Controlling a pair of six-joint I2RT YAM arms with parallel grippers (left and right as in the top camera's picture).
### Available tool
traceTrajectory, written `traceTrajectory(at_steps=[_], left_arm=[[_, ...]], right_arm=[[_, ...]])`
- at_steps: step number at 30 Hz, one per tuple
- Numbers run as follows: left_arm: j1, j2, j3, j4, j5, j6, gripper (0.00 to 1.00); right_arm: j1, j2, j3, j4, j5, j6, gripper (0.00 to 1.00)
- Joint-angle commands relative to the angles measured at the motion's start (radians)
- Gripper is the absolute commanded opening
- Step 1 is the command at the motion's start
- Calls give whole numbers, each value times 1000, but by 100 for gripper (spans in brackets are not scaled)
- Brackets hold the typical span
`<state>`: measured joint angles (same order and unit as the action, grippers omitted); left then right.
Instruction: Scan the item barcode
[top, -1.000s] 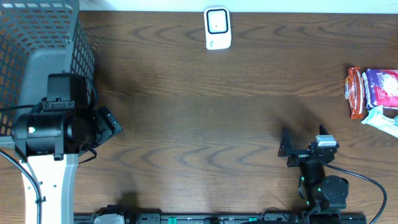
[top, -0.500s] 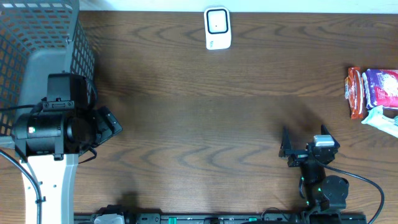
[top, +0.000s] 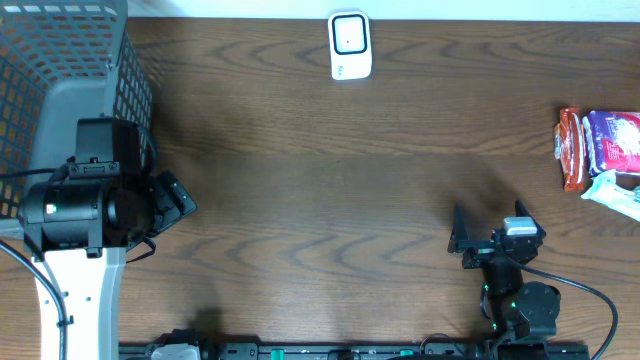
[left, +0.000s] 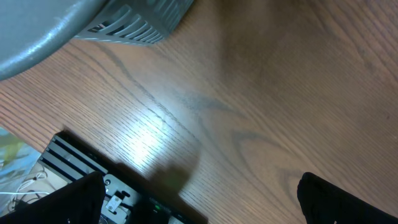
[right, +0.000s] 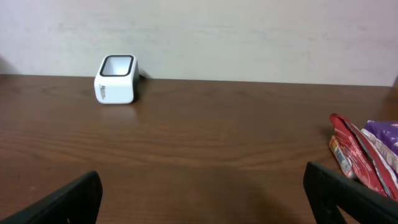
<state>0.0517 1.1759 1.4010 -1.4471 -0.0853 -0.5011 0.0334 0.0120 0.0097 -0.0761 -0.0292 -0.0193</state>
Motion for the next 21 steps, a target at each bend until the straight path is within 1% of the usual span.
traceTrajectory(at_steps=[1, 21], left_arm=[[5, 0, 0, -3, -13, -10, 98], [5, 0, 0, -3, -13, -9, 98]], right_arm=[[21, -7, -4, -5, 5, 8, 99], [20, -7, -4, -5, 6, 23, 99]])
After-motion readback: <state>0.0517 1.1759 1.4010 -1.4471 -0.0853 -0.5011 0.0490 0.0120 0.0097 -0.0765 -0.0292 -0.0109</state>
